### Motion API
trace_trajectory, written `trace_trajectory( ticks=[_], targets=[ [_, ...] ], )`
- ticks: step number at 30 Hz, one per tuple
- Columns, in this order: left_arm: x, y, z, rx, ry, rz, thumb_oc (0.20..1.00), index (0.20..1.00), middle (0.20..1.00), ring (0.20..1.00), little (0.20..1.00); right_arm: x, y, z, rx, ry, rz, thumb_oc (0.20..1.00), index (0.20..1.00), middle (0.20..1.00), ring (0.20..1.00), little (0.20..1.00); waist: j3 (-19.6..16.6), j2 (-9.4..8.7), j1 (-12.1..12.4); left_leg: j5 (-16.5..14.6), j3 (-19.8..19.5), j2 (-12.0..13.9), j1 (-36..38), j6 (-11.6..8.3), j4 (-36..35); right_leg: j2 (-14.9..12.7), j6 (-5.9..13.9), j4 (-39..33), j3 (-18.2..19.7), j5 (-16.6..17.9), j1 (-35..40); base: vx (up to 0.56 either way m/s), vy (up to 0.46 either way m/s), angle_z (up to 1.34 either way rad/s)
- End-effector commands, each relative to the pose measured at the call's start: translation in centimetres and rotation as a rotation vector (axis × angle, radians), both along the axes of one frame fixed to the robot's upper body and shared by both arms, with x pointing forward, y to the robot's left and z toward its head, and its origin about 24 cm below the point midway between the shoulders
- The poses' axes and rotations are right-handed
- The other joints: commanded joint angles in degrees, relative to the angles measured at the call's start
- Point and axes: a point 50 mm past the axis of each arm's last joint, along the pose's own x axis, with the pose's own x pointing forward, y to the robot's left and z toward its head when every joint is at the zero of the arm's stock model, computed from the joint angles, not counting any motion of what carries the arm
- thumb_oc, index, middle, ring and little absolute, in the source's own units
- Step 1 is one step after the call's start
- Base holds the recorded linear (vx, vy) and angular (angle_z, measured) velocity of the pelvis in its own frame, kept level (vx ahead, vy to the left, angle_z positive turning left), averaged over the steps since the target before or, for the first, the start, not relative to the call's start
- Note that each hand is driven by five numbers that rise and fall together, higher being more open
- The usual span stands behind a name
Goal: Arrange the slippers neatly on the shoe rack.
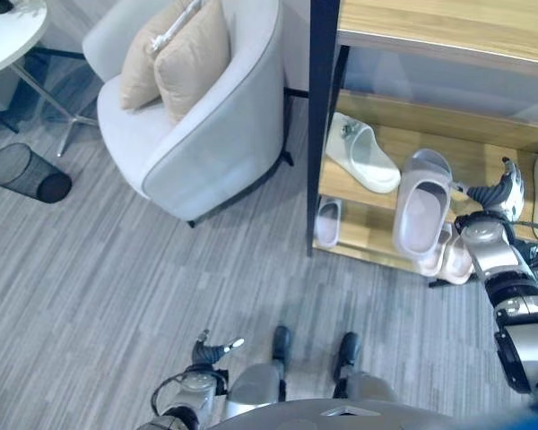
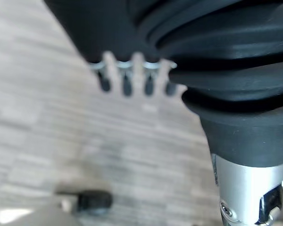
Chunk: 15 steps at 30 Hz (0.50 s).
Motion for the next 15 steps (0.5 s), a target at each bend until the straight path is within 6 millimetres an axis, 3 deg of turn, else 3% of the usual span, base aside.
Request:
trace_trajectory(
  ticks=[1, 3, 4, 8, 12, 13, 15],
  targets=[
    [-1.6, -0.2, -0.6, -0.025, 0.050, 0.056, 1.000, 1.000, 1.000, 1.000, 1.000, -0.1, 0.0, 0.6, -0.003, -0.027, 0.052, 1.000, 1.000, 1.000, 1.000, 1.000, -3.12, -1.47, 0.61, -4.50, -1.13, -1.17, -2.35, -1.17, 0.10, -3.49, 5.91, 0.46, 2.41, -4.90, 3.86, 0.00, 0.000, 0.00],
    [-2.3, 0.9, -0.6, -0.018, 0.059, 0.099, 1.000, 1.000, 1.000, 1.000, 1.000, -1.0, -0.1, -0.1, 0.031, -0.039, 0.061, 1.000, 1.000, 1.000, 1.000, 1.000, -3.59, -1.44, 0.48, -4.66, -0.89, -0.99, -1.67, -1.22, 0.10, -3.39, 5.80, 0.42, 2.33, -5.21, 4.51, 0.00, -0.028, 0.01],
    [-2.7, 1.4, -0.5, -0.018, 0.035, 0.179, 1.000, 1.000, 1.000, 1.000, 1.000, -2.7, 2.2, -2.9, 0.056, -0.064, 0.118, 1.000, 1.000, 1.000, 1.000, 1.000, -3.89, -1.27, 0.23, -4.70, -0.91, -0.81, -0.91, -1.38, 0.10, -3.18, 5.69, 0.40, 2.45, -5.47, 5.31, 0.01, -0.068, 0.01],
    [-3.5, 2.3, -0.5, 0.006, 0.053, 0.212, 1.000, 1.000, 1.000, 1.000, 1.000, -2.8, 3.9, -2.5, 0.038, -0.141, 0.186, 1.000, 1.000, 1.000, 1.000, 1.000, -5.23, -1.12, 0.60, -4.82, -1.01, -0.43, 0.65, -1.71, 0.10, -2.75, 5.34, 0.31, 2.29, -6.18, 6.82, 0.02, -0.040, -0.01],
    [-4.2, 1.9, -0.8, -0.003, 0.075, 0.217, 1.000, 1.000, 1.000, 1.000, 1.000, -3.3, 5.0, -2.7, 0.013, -0.146, 0.232, 1.000, 1.000, 1.000, 1.000, 1.000, -5.75, -1.06, 0.49, -4.95, -0.82, -0.23, 1.46, -1.72, 0.10, -2.55, 5.25, 0.27, 2.45, -6.30, 7.30, 0.01, -0.009, -0.02],
    [-4.5, 2.1, -0.8, -0.003, 0.089, 0.217, 1.000, 1.000, 1.000, 1.000, 1.000, -4.0, 2.1, -1.5, 0.068, -0.143, 0.209, 1.000, 1.000, 1.000, 1.000, 1.000, -5.81, -1.30, -0.02, -5.25, -0.64, -0.14, 1.88, -1.82, 0.10, -2.47, 5.24, 0.27, 2.68, -6.48, 7.54, 0.00, 0.000, 0.00],
    [-4.5, 2.4, -0.8, 0.000, 0.098, 0.199, 1.000, 1.000, 1.000, 1.000, 1.000, -4.3, 0.1, -1.5, 0.007, -0.107, 0.193, 1.000, 1.000, 1.000, 1.000, 1.000, -6.10, -1.46, 0.28, -5.09, -0.58, -0.17, 1.77, -1.75, 0.10, -2.44, 5.29, 0.25, 2.58, -6.41, 7.55, 0.00, -0.009, 0.03]
  ],
)
